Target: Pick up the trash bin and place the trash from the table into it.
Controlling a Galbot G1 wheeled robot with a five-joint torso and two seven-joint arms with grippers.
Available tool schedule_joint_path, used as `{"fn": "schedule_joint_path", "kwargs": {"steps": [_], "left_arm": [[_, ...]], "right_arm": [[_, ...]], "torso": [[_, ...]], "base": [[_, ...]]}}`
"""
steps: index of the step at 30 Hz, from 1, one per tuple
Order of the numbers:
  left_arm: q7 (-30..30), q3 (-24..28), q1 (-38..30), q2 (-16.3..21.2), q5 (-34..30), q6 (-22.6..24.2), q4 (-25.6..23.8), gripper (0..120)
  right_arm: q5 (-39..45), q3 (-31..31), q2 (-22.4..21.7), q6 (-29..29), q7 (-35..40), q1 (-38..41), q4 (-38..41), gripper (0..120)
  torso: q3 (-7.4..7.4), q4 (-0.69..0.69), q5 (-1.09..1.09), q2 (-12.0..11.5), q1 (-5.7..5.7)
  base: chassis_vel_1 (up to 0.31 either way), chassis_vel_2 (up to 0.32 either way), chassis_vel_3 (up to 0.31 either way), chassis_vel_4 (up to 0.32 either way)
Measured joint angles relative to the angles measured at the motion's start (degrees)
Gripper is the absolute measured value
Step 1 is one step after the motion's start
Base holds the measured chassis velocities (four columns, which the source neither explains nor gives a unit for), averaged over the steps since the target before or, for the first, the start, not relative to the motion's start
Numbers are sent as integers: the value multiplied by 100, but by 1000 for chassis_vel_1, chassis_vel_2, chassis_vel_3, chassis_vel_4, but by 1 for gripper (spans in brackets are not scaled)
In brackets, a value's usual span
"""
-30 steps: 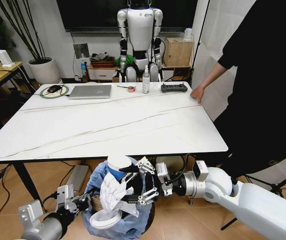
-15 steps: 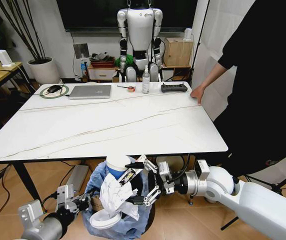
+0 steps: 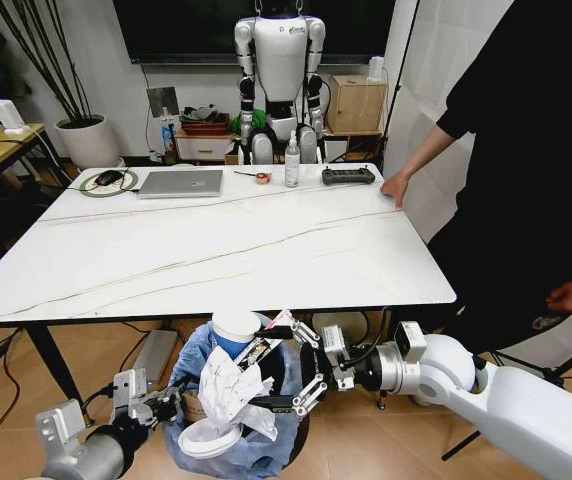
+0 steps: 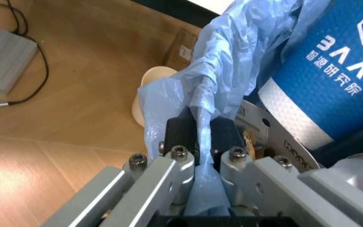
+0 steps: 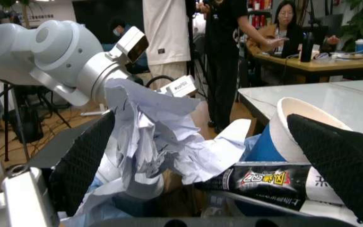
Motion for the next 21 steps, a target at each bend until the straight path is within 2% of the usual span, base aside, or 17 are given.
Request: {"fn": "schedule_joint_path", "kwargs": {"steps": [21], "left_arm": [[-6, -41, 48, -65, 28, -2, -8, 0]], "right_arm": [[-83, 370, -484, 109, -179, -301, 123, 100]], "torso": [[0, 0, 1, 0, 0]], "base": [[0, 0, 0, 0]]}}
